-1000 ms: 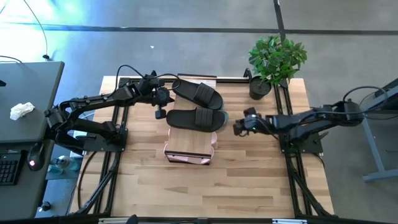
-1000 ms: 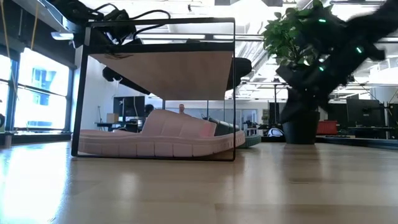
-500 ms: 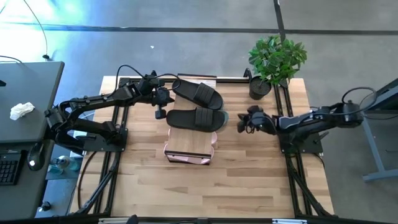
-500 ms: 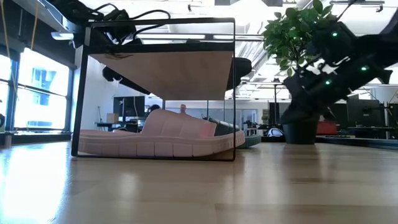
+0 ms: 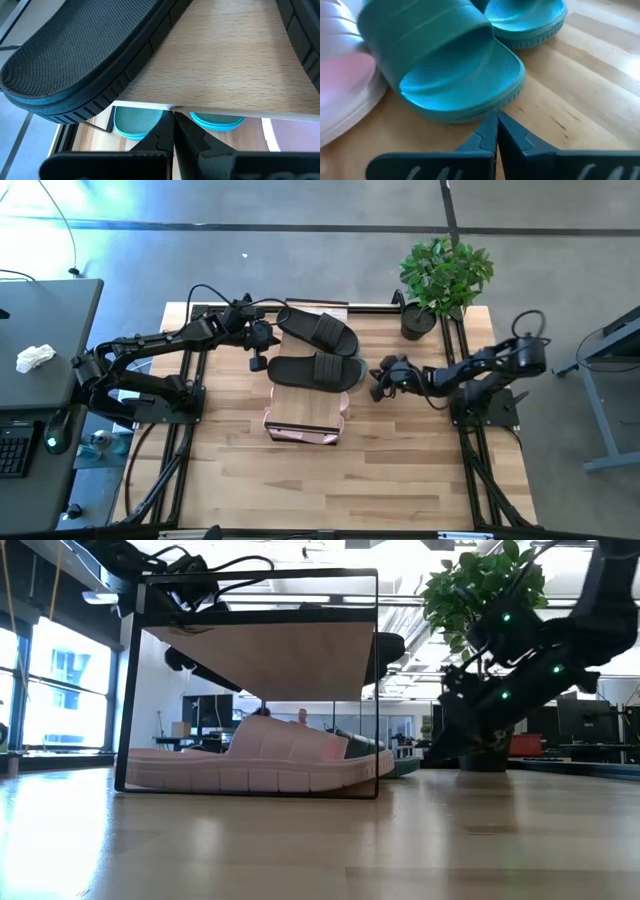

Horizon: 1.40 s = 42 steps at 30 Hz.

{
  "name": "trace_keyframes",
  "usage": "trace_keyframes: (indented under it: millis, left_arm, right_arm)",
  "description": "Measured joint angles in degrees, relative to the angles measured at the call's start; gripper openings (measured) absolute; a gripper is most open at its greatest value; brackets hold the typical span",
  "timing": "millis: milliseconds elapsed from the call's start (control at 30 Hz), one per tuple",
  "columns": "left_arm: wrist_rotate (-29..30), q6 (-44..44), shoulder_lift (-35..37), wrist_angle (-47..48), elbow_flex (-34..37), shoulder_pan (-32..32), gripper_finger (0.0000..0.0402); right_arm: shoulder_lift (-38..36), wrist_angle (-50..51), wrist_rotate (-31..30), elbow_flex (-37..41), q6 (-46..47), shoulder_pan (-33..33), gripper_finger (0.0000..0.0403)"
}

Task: Pick and place slides into the shelf
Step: Adjust the bottom green slide under the shelf, then adjust the black slides on the shelf

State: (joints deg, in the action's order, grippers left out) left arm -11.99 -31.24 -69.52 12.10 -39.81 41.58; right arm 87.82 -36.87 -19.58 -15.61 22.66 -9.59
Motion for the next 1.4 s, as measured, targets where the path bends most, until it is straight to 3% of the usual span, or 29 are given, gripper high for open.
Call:
trace_keyframes:
  millis: [200, 467, 933, 1133, 1267, 1400]
  left_arm:
    - [0.0, 0.0, 0.0, 0.0, 0.0, 0.0, 0.0000]
    - [0.0, 0.0, 0.0, 0.1, 0.0, 0.0, 0.0000]
    - [0.9, 0.2, 0.1, 0.0, 0.0, 0.0, 0.0000]
    - [1.5, 0.2, 4.3, 0.2, 0.0, 0.1, 0.0000]
    - [5.2, 0.2, 9.6, 3.6, 0.0, 0.1, 0.0000]
    - [6.0, 0.1, 15.2, 9.0, 0.0, 0.1, 0.0000]
  right_arm:
    - [6.0, -0.4, -0.9, -4.7, -1.8, -0.1, 0.0000]
    - [12.2, 2.3, 2.1, -12.4, -4.7, -0.5, 0.0000]
    - [12.2, -0.5, -7.9, -7.7, 3.4, 2.3, 0.0000]
    - [12.1, -2.2, -7.0, -6.3, 5.8, 2.4, 0.0000]
    - [11.9, -3.8, -6.4, -5.9, 5.8, 2.9, 0.0000]
    - [6.9, 0.6, -6.4, -6.0, 7.2, 3.9, 0.0000]
